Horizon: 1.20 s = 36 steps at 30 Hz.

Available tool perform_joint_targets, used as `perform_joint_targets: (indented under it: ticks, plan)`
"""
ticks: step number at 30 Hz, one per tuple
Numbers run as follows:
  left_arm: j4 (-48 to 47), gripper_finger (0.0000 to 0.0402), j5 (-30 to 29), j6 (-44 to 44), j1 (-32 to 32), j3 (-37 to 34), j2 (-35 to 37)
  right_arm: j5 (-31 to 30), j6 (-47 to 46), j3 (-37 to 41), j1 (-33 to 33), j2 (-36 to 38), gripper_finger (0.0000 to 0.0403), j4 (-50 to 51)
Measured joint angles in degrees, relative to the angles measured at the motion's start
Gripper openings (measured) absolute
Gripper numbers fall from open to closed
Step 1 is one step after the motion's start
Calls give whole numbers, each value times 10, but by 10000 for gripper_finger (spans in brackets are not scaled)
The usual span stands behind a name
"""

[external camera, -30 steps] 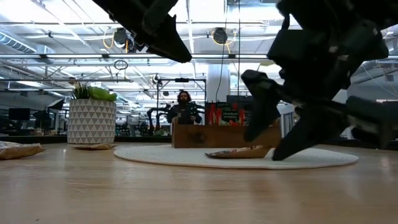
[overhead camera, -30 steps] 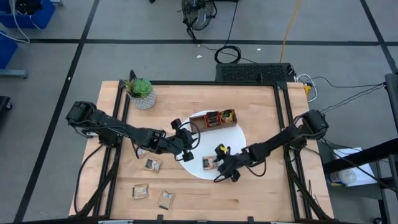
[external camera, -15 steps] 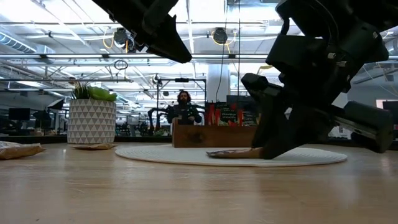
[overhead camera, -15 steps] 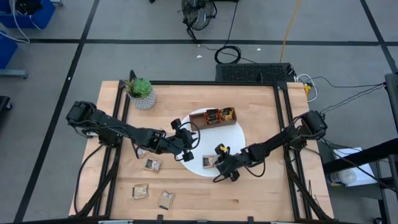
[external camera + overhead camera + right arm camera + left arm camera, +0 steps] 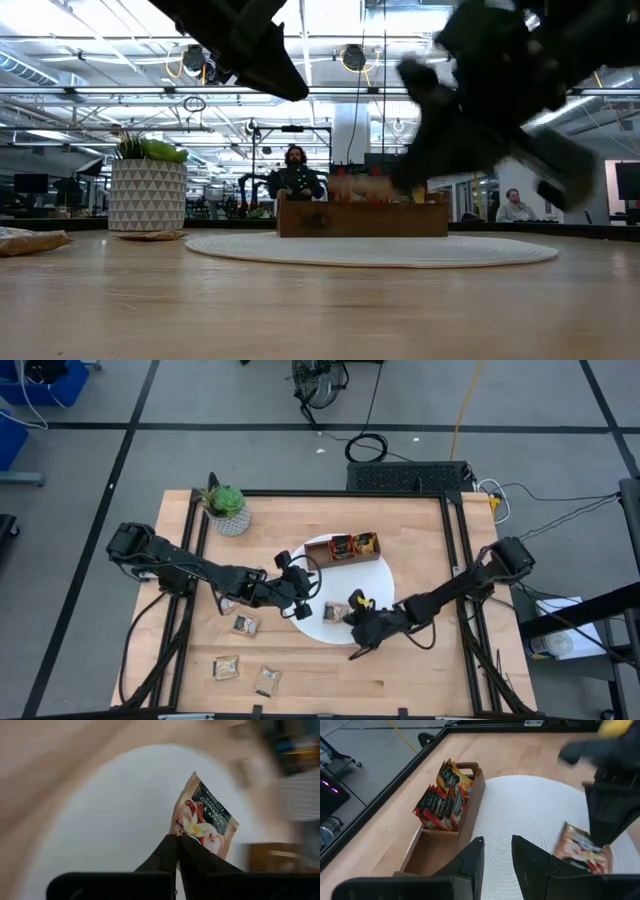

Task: Pick & Place Tea
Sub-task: Put the brown tea bag into the left section of the wooden organizer

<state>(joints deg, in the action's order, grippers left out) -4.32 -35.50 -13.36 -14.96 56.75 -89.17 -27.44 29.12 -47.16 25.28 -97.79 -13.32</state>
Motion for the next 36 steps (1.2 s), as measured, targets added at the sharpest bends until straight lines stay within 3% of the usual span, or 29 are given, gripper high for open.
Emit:
perform_joint_targets:
  ticks: [7,9,16,25,30,36]
  plan:
    - [11,104,5,-62,3,0,0,-239,120,-7,15,11,1,-108]
    - [8,104,56,-94,14,2,0,-269,126,-7,8,8,0,-131]
    - [-25,111,311,-231,88,27,7,-280,151,15,-15,7,0,-224]
    - [-28,181,489,-272,173,47,9,-269,181,22,-15,7,0,-279]
    - [-73,201,518,-239,192,51,18,-280,180,22,-12,7,0,-272]
    - [-84,202,484,-245,200,50,22,-259,176,22,-12,7,0,-284]
